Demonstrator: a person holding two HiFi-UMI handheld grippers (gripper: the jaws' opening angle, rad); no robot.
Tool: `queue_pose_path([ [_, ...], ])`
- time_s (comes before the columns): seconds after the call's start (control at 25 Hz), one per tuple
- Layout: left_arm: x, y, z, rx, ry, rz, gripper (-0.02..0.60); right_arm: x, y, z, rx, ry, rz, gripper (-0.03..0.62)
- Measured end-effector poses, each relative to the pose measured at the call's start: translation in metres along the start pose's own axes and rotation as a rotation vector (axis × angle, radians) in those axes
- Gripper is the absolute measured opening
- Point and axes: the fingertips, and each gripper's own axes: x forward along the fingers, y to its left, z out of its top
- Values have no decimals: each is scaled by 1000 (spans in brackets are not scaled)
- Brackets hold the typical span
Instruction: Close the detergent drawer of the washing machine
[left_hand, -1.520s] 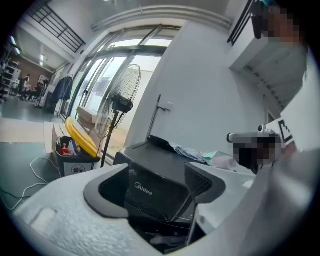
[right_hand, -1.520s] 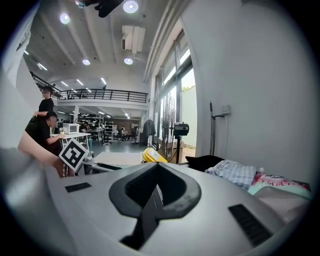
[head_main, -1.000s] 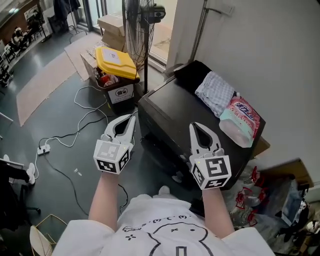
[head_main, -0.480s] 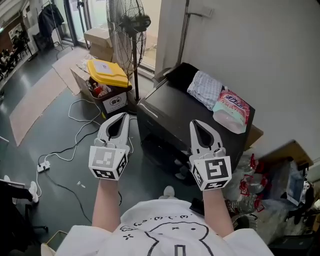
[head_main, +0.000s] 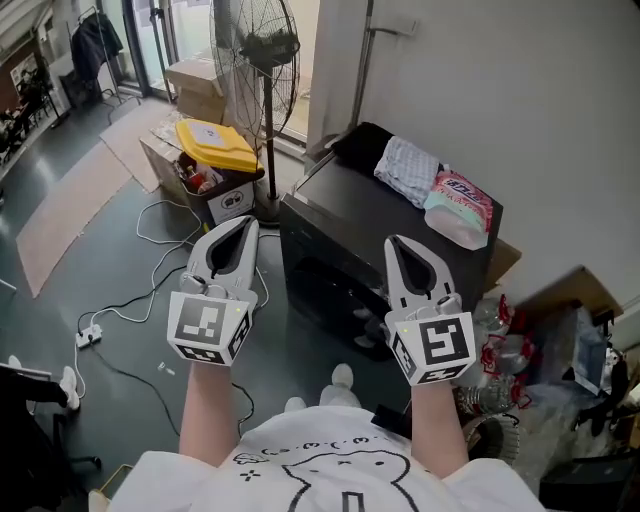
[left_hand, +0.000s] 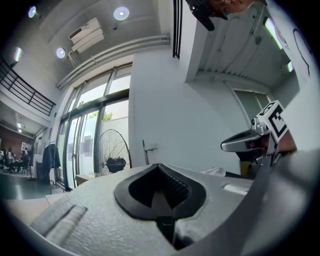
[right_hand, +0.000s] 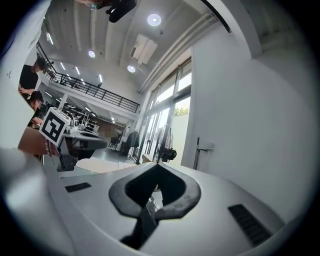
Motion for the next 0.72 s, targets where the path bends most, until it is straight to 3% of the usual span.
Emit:
queue_pose_path([
  [0.32, -31, 0, 7, -36, -21, -30, 15, -22, 19, 9, -12, -3, -35, -2],
  [0.72, -48, -2, 24, -19, -59, -41, 15, -36, 23, 21, -40, -7, -63, -2],
])
